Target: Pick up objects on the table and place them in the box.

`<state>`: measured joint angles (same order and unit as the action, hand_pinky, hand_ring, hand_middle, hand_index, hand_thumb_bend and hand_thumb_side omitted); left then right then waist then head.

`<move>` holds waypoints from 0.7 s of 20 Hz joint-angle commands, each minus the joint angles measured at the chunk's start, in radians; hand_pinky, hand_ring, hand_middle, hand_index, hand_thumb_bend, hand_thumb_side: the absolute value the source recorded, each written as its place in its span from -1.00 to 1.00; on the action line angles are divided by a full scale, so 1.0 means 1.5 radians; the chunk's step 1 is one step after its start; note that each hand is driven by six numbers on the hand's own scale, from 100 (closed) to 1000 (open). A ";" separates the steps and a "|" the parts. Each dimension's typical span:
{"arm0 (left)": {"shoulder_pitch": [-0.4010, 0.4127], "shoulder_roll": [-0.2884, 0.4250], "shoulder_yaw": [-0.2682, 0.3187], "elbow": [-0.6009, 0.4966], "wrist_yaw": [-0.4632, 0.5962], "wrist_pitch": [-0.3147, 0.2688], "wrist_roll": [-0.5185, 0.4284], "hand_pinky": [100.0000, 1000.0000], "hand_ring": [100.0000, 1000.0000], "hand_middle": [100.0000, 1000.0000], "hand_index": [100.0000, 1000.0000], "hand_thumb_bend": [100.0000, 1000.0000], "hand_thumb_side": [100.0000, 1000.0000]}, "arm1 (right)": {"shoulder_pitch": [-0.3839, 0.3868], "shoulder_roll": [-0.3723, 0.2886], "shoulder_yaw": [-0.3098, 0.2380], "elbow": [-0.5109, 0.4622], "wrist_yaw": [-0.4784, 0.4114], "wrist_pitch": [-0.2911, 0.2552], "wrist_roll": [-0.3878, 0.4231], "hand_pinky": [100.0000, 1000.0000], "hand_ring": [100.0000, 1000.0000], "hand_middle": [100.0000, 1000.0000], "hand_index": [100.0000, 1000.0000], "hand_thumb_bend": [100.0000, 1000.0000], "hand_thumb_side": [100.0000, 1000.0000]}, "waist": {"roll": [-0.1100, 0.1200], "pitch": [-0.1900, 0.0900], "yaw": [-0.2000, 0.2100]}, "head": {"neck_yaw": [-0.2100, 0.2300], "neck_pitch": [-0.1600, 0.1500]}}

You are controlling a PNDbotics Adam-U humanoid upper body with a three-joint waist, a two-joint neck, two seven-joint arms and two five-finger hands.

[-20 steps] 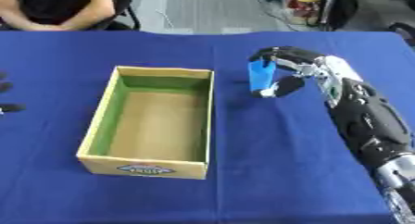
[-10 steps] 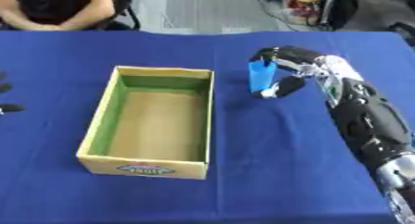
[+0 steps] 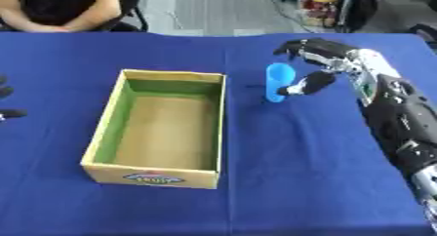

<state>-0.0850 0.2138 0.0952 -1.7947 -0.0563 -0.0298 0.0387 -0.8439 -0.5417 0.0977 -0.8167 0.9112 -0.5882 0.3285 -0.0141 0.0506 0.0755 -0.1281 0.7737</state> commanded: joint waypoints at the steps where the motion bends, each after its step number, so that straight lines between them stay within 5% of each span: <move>1: -0.006 0.012 0.000 -0.008 -0.003 -0.002 0.000 0.16 0.67 0.68 0.59 -0.24 1.00 | -0.023 -0.026 -0.009 -0.013 -0.007 0.005 -0.002 0.56 0.47 0.74 0.88 0.03 0.17 | 0.000 -0.006 -0.001 | 0.003 -0.002; 14: -0.011 0.011 -0.002 -0.008 -0.003 -0.002 -0.003 0.16 0.67 0.69 0.59 -0.24 1.00 | -0.034 -0.013 -0.018 0.011 -0.005 0.012 -0.003 0.56 0.46 0.72 0.88 0.02 0.17 | -0.001 -0.001 0.003 | -0.001 -0.002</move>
<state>-0.0900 0.2138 0.0950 -1.7947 -0.0563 -0.0311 0.0368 -0.8575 -0.5434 0.0827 -0.7949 0.9032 -0.5755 0.3265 -0.0145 0.0586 0.0792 -0.1271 0.7737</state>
